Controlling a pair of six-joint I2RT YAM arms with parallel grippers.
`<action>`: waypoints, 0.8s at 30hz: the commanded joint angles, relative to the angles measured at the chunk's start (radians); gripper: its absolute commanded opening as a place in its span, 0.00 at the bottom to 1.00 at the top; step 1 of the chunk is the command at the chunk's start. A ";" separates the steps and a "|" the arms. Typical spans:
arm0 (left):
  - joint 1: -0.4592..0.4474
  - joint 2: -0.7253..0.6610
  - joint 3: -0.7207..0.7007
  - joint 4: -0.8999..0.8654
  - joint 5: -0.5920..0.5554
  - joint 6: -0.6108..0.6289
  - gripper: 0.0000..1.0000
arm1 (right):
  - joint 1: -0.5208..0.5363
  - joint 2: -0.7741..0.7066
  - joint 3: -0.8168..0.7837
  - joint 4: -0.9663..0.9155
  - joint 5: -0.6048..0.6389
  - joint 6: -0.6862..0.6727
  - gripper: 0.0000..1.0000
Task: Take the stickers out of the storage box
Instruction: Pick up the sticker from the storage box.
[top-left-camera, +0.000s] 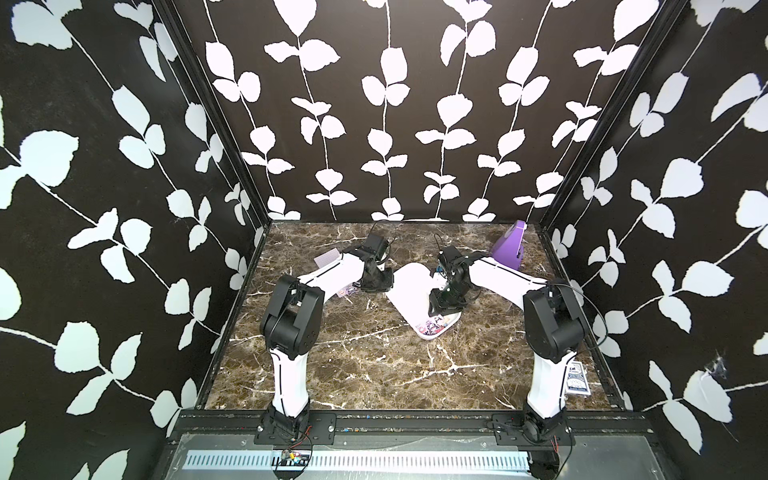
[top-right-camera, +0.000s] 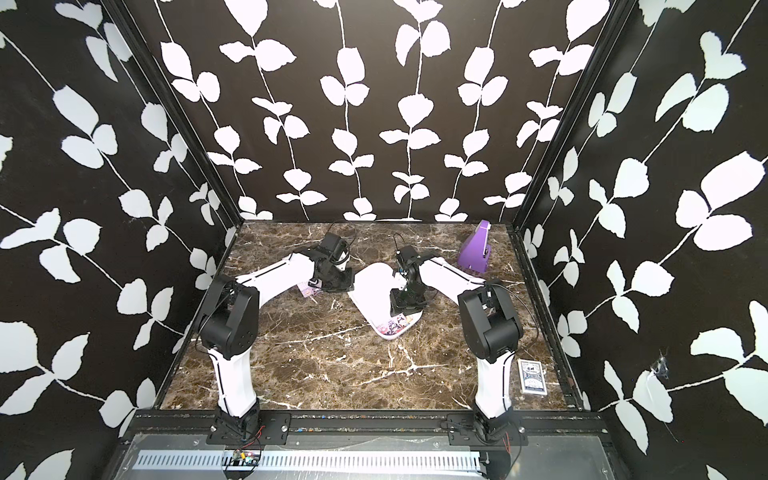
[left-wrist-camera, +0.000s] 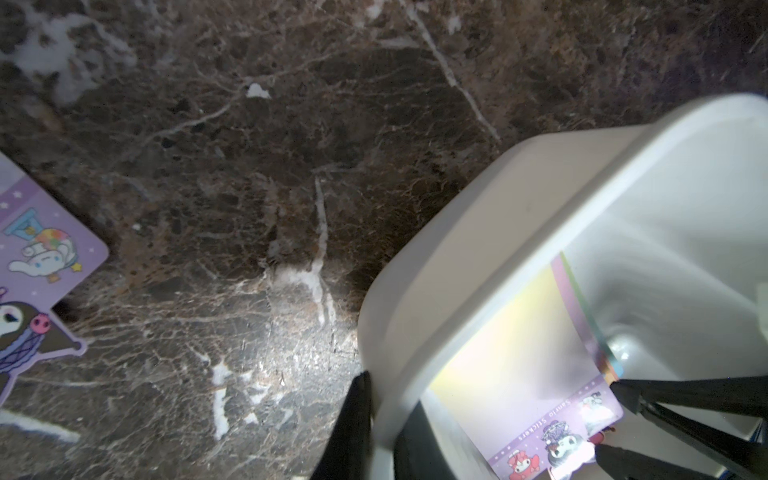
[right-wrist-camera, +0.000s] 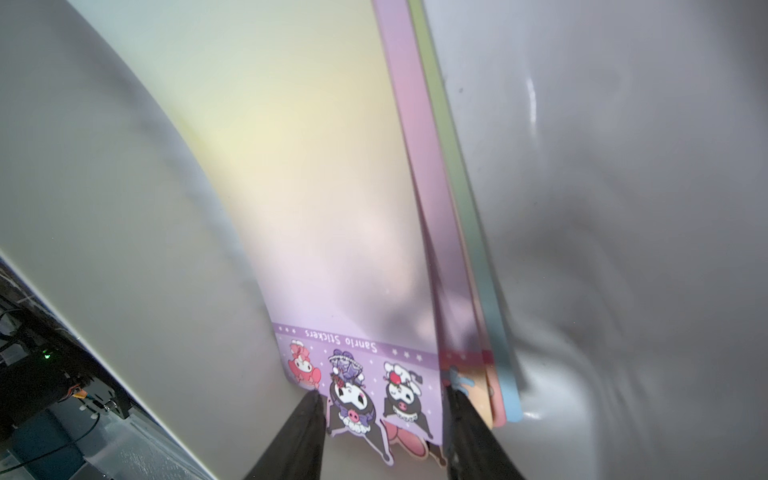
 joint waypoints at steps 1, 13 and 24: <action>-0.002 -0.050 0.039 -0.008 0.027 0.006 0.14 | -0.014 -0.055 -0.034 0.051 -0.053 0.041 0.45; -0.004 -0.041 0.036 -0.009 0.035 0.006 0.14 | -0.061 -0.121 -0.094 0.123 -0.114 0.083 0.35; -0.005 -0.037 0.044 -0.009 0.036 0.008 0.14 | -0.099 -0.115 -0.213 0.272 -0.260 0.141 0.27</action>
